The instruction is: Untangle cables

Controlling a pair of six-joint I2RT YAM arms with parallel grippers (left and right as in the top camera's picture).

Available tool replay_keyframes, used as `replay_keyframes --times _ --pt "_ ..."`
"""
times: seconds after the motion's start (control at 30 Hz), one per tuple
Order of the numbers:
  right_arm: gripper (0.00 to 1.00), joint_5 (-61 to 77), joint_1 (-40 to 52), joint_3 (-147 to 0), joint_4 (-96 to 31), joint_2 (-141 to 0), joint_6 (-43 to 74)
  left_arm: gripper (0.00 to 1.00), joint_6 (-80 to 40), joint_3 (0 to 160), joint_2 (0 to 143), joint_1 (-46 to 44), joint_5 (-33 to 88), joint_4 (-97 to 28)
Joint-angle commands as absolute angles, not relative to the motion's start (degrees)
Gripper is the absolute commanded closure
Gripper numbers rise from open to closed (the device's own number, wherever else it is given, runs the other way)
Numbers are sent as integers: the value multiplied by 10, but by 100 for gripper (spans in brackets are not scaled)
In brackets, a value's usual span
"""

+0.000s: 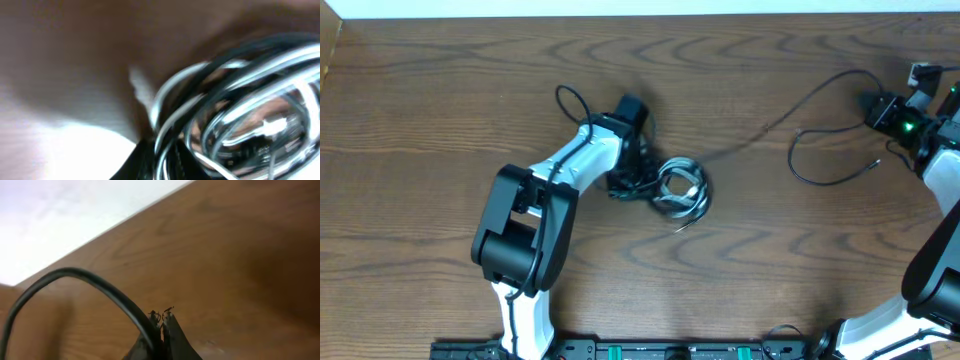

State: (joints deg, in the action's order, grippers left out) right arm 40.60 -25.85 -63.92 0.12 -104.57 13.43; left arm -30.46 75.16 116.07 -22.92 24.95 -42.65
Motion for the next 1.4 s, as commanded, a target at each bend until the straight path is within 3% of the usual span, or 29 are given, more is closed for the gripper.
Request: replay_keyframes --times 0.0,0.13,0.27,0.3,0.37,0.4,0.67,0.9,0.97,1.03,1.1,1.2,1.23,1.37 --pt "99 317 -282 -646 -27 -1041 117 86 -213 782 1176 -192 84 -514" --pt "99 251 -297 -646 -64 -1041 117 85 -194 802 1176 -171 -104 -558" --pt "99 163 -307 -646 -101 -1041 117 83 -176 803 1176 -167 -193 -531" --pt "99 131 -308 -646 -111 -1041 117 74 -176 807 1176 -167 -210 -528" --pt "99 69 -309 -646 -125 -1041 117 42 -176 825 1176 -167 -227 -534" --pt "99 21 -309 -646 -133 -1040 118 36 -176 850 1175 -167 -230 -551" --pt "98 -89 -295 -648 -155 -1004 132 31 -215 1030 1175 -170 -212 -671" --pt "99 -218 -273 -649 -159 -973 96 31 -217 1060 1177 -172 -194 -684" --pt "99 -217 -273 -649 -150 -965 95 30 -207 1060 1177 -175 -170 -681" --pt "99 -118 -273 -650 -122 -951 47 30 -182 1060 1177 -179 -97 -669" --pt "90 -4 -273 -652 -107 -939 8 30 -185 1060 1177 -178 -51 -665" --pt "42 95 -273 -655 -99 -923 1 30 -232 1060 1177 -175 -4 -666" --pt "31 111 -273 -656 -100 -919 2 31 -244 1060 1177 -175 10 -666" --pt "10 142 -273 -656 -133 -914 1 30 -254 1060 1177 -177 30 -666"
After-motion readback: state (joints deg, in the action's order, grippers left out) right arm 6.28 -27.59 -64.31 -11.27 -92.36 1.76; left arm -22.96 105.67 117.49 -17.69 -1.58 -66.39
